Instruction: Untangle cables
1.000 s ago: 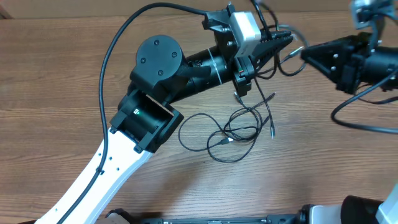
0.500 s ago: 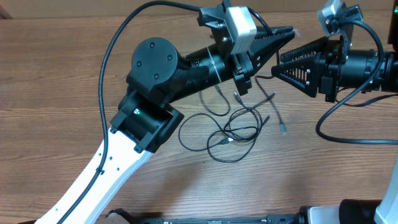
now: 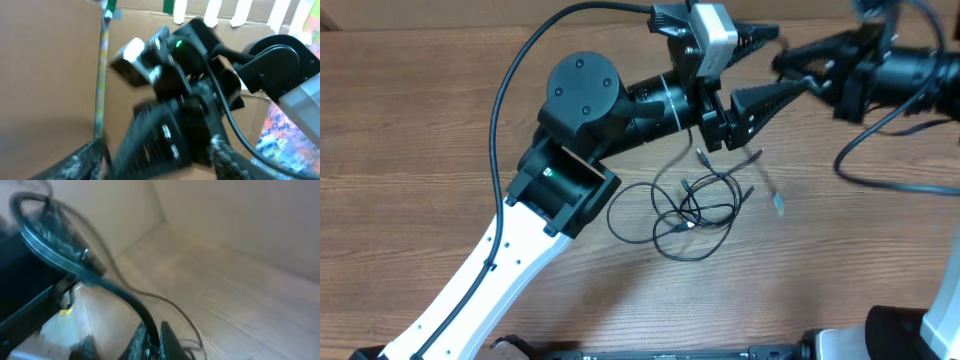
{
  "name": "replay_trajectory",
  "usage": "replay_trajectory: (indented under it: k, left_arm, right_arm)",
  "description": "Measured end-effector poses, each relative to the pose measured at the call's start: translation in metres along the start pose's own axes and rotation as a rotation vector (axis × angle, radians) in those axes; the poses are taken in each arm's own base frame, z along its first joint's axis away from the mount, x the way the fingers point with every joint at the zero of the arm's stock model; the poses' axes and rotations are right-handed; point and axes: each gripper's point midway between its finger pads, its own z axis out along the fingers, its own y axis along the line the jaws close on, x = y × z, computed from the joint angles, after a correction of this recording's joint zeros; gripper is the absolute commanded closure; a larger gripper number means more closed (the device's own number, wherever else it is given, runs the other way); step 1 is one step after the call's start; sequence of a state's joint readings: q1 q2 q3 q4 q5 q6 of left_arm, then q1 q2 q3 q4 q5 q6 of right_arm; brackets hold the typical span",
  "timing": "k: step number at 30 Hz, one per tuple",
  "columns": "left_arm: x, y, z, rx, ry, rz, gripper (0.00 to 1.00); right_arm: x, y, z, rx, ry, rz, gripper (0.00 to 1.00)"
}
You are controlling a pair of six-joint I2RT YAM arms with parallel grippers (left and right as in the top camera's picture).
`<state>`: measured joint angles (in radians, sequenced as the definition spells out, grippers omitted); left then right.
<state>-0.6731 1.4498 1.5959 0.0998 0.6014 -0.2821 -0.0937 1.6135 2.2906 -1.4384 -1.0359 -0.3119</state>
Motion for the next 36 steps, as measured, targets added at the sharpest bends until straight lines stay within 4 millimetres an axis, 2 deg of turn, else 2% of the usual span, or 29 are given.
replay_trajectory:
  k: [3,5,6,8,9,10,11,12,13,14,15,21,25,29,30,32,36]
  left_arm:
    - [0.005,0.001,0.000,-0.003,0.019,-0.016,0.13]
    - [0.014,0.003,0.000,-0.008,0.054,-0.036,0.09]
    - [0.018,0.004,0.000,-0.012,0.067,-0.040,0.08]
    - [0.033,0.009,-0.002,-0.031,0.125,-0.071,0.05]
    - [0.040,0.013,-0.004,-0.045,0.153,-0.085,0.03]
    - [0.047,0.017,-0.007,-0.057,0.181,-0.099,0.00]
    - [0.059,0.022,-0.011,-0.077,0.228,-0.121,0.00]
    - [0.073,0.030,-0.017,-0.104,0.281,-0.143,0.00]
    - [0.077,0.032,-0.020,-0.114,0.302,-0.144,0.00]
    - [0.100,0.033,-0.031,-0.132,0.399,-0.168,0.00]
    - [0.116,0.033,-0.039,-0.139,0.466,-0.180,0.00]
    - [0.162,0.035,-0.070,-0.201,0.676,-0.223,0.00]
    - [0.189,0.047,-0.100,-0.340,0.818,-0.242,0.00]
    - [0.202,0.057,-0.121,-0.444,0.906,-0.238,0.00]
    - [0.205,0.060,-0.126,-0.472,0.926,-0.234,0.00]
    - [0.206,0.062,-0.129,-0.491,0.936,-0.229,0.00]
    - [0.207,0.068,-0.137,-0.529,0.951,-0.230,0.00]
  right_arm:
    - [-0.028,-0.034,-0.027,0.106,-0.122,0.083,0.96]
    - [-0.046,-0.063,-0.061,0.202,-0.230,0.178,0.96]
    - [-0.051,-0.070,-0.073,0.219,-0.264,0.202,0.96]
    - [-0.066,-0.087,-0.116,0.269,-0.377,0.264,0.96]
    - [-0.067,-0.090,-0.126,0.281,-0.397,0.277,0.96]
    - [-0.068,-0.096,-0.144,0.302,-0.431,0.311,0.96]
    - [-0.066,-0.104,-0.172,0.342,-0.481,0.350,0.96]
    - [-0.063,-0.109,-0.191,0.372,-0.514,0.388,0.96]
    - [-0.061,-0.111,-0.199,0.385,-0.526,0.402,0.96]
    - [-0.053,-0.118,-0.230,0.447,-0.575,0.441,0.96]
    - [-0.048,-0.122,-0.250,0.490,-0.605,0.455,0.96]
    - [-0.023,-0.134,-0.307,0.660,-0.697,0.528,0.96]
    - [0.021,-0.154,-0.334,0.866,-0.717,0.690,0.96]
    - [0.064,-0.174,-0.359,1.130,-0.680,0.815,0.96]
    - [0.083,-0.182,-0.371,1.232,-0.657,0.864,0.96]
    - [0.100,-0.189,-0.382,1.313,-0.634,0.913,0.96]
    - [0.140,-0.217,-0.398,1.411,-0.567,1.033,0.96]
